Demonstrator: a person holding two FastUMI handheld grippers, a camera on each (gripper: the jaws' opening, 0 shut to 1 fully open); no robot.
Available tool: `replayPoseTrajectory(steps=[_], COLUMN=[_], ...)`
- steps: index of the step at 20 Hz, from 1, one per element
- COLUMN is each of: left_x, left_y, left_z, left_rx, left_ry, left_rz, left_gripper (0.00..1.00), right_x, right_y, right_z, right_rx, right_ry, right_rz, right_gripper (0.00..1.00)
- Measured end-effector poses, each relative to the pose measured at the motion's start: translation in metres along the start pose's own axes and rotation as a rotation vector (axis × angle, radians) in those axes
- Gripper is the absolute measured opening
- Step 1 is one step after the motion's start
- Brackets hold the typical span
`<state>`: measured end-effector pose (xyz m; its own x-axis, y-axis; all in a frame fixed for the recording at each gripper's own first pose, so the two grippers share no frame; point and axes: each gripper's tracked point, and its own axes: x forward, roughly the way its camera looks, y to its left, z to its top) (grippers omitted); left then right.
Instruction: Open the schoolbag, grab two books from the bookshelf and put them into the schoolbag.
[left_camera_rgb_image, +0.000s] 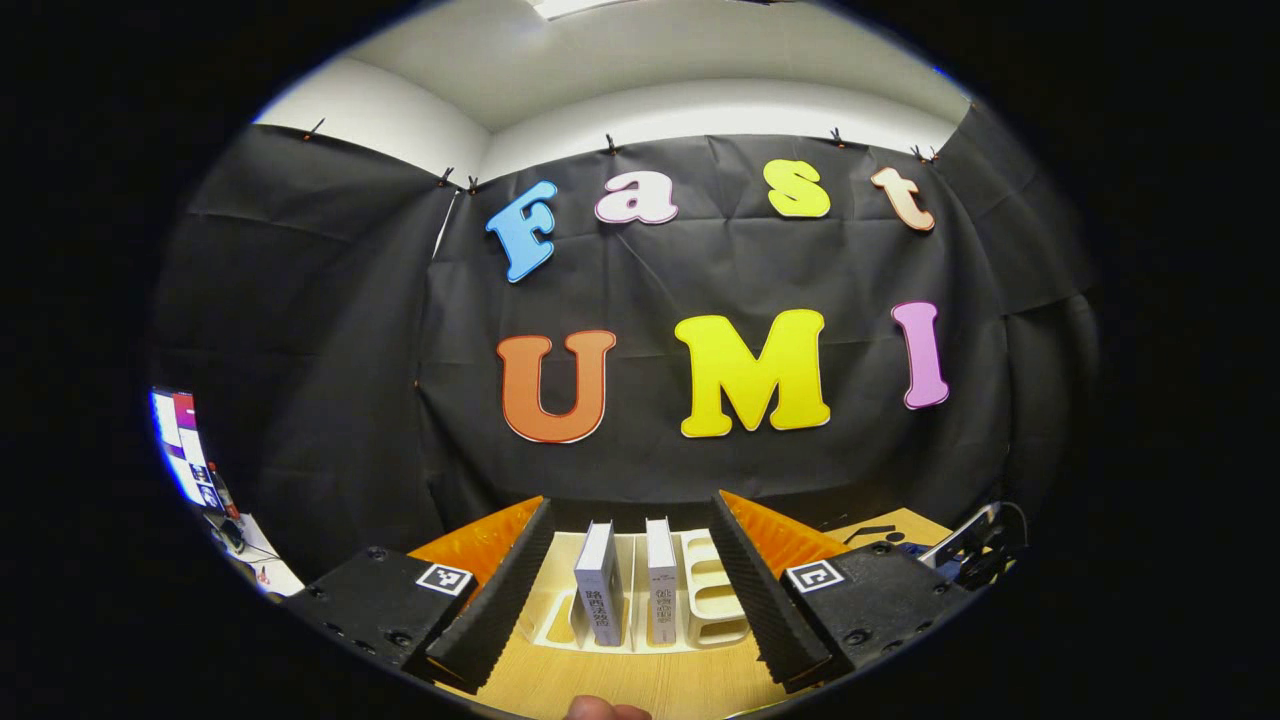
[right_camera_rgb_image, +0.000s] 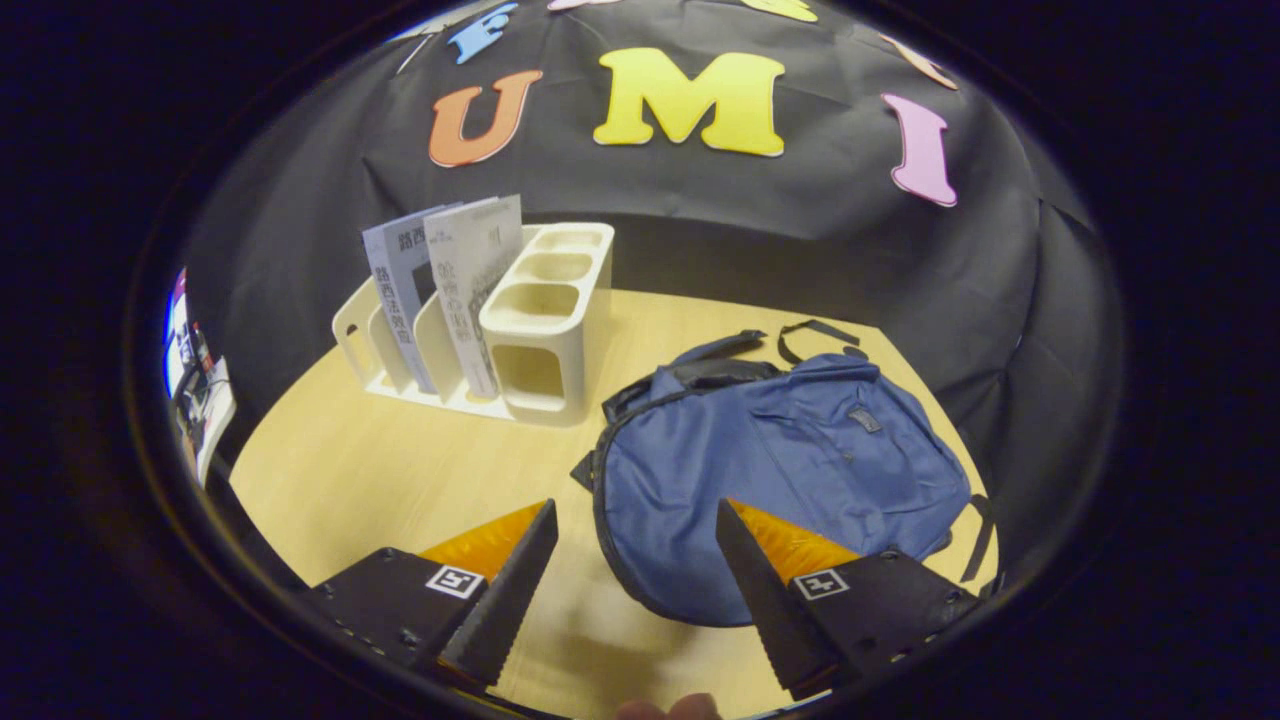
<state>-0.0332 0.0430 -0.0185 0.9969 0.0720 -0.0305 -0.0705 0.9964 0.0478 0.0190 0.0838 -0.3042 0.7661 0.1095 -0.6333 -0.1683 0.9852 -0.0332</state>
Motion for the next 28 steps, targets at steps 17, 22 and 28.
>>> replayPoseTrajectory(steps=[17,22,28], left_x=[-0.002,-0.002,-0.002], left_y=[0.014,0.012,0.014], left_z=[0.000,0.001,0.001], left_rx=[0.010,0.000,-0.022], left_ry=[0.013,0.011,0.004], left_rz=[0.020,0.018,0.031], left_gripper=[0.98,0.98,0.98], right_x=[0.080,0.079,0.073], right_y=[-0.009,-0.015,-0.018], right_z=[-0.047,-0.042,-0.035], right_rx=[-0.026,-0.004,-0.046], right_ry=[0.135,0.137,0.158], right_rz=[-0.114,-0.108,-0.082], right_gripper=[0.96,0.71,0.13])
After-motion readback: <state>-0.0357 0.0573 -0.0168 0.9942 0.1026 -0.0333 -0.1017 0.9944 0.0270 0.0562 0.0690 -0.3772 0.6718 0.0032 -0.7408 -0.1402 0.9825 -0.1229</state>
